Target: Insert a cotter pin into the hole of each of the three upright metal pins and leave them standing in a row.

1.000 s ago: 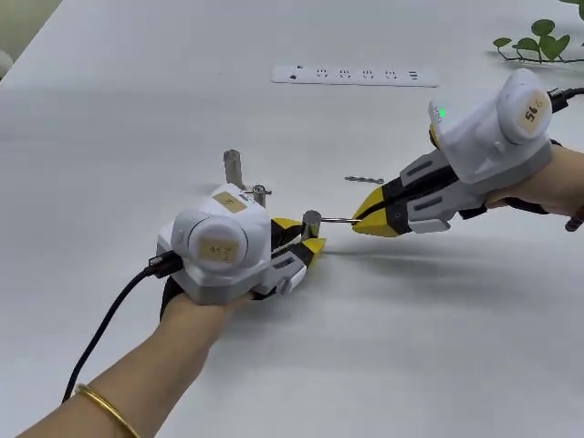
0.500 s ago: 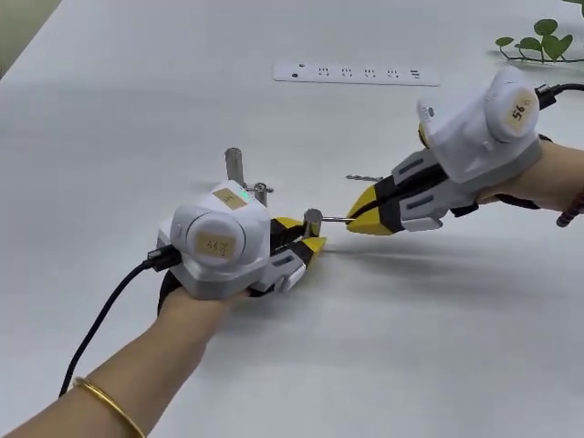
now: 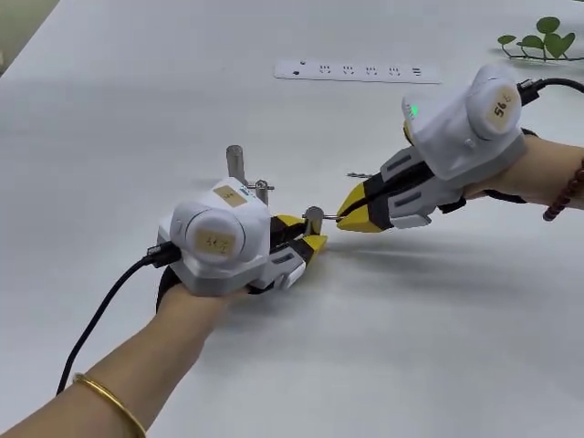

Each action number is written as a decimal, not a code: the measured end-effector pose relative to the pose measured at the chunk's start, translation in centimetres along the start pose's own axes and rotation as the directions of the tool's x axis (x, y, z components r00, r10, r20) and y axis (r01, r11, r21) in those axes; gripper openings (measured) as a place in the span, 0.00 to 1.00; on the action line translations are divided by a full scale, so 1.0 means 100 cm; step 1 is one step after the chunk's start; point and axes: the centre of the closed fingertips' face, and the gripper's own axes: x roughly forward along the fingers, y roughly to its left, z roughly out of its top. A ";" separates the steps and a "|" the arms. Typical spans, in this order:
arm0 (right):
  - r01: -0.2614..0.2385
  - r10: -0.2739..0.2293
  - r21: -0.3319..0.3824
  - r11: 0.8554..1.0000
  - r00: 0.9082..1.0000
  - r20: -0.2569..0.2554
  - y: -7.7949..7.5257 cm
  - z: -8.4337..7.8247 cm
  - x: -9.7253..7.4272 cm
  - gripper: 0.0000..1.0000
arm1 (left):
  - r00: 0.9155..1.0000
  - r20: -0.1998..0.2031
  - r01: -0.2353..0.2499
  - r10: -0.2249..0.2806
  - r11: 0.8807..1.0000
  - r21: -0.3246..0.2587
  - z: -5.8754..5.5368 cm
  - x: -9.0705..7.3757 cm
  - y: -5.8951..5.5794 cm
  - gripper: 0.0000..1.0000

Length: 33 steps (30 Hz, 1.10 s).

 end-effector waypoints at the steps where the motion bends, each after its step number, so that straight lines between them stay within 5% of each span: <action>1: 0.001 -0.001 -0.008 1.000 1.000 -0.005 0.000 -0.001 0.001 0.00 | 1.000 0.000 0.000 0.000 1.000 0.001 0.000 0.000 0.000 0.10; 23: 0.045 -0.045 -0.018 0.999 0.999 0.010 -0.003 0.006 0.008 0.00 | 1.000 0.004 -0.004 0.004 1.000 0.011 -0.001 0.000 0.000 0.10; 33: 0.076 -0.077 0.007 0.997 0.997 0.011 -0.001 0.003 -0.005 0.04 | 1.000 0.004 -0.005 0.005 1.000 0.009 0.000 0.000 0.000 0.10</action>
